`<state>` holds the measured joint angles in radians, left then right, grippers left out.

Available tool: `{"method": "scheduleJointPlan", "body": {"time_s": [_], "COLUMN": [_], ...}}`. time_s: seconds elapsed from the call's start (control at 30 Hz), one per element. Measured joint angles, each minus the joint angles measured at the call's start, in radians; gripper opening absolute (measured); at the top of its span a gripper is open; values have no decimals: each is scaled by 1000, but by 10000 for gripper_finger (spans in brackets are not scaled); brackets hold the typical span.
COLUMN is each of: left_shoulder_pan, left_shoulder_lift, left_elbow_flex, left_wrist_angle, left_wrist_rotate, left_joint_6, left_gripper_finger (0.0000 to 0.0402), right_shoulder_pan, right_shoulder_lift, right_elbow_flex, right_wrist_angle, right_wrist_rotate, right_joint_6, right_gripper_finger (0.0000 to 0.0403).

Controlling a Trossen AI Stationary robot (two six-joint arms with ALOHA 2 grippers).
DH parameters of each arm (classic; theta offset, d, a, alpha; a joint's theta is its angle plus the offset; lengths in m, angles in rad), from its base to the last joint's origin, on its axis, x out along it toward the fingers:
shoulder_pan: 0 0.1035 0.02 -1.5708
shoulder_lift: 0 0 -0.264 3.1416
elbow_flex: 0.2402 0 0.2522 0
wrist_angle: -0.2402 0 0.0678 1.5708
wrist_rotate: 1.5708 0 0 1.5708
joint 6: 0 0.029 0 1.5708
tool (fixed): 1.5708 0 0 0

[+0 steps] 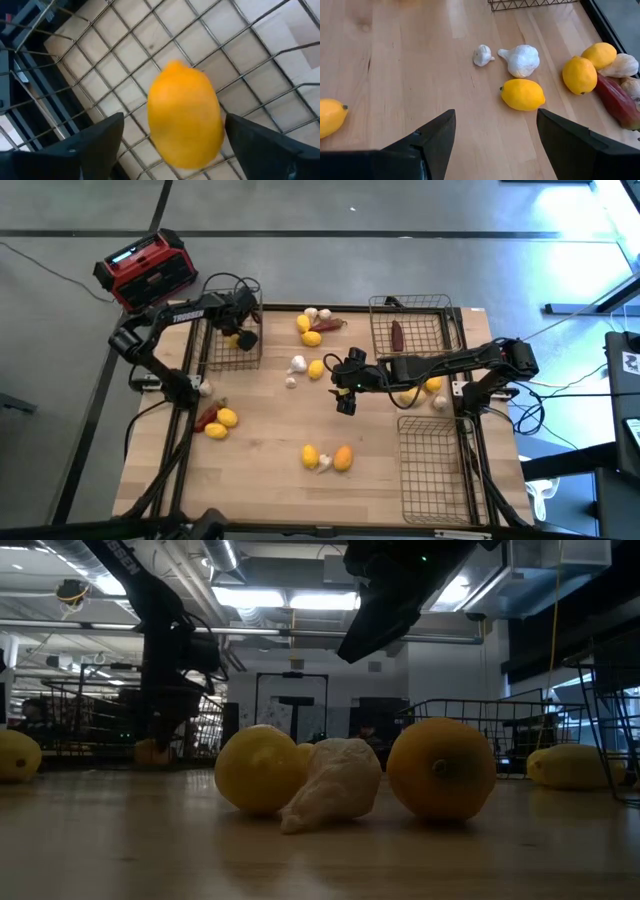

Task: Sort produce into baskets
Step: Put the yellow lemon into the top left wire basket

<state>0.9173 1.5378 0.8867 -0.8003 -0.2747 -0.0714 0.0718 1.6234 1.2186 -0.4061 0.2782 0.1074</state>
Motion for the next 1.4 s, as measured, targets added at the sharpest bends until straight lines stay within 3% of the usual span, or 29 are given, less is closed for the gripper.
{"method": "scheduleJointPlan", "body": {"time_s": [0.17, 0.4, 0.8, 0.97, 1.13, 1.4], "left_shoulder_pan": [0, -15, -170, -253, -340, -426], "left_shoulder_lift": [-67, -256, -544, -587, -588, -588], "left_elbow_flex": [0, 1, 1, 2, 2, 2], "left_wrist_angle": [-22, -34, -29, -25, -26, -26], "left_wrist_rotate": [0, 0, 29, 30, 30, 30], "left_joint_6": [7, -33, -91, -133, -156, -187], "left_gripper_finger": [356, 356, 356, 356, 356, 356], "right_shoulder_pan": [0, 0, 0, 0, -45, -140], "right_shoulder_lift": [0, 0, 0, -1, 4, 87], "right_elbow_flex": [0, 0, 0, 0, 0, 47], "right_wrist_angle": [0, 5, 28, 71, 130, 131], "right_wrist_rotate": [23, 50, 17, 7, -120, -228], "right_joint_6": [-1, -7, -37, -37, -26, -13], "right_gripper_finger": [275, 275, 275, 276, 278, 344]}}
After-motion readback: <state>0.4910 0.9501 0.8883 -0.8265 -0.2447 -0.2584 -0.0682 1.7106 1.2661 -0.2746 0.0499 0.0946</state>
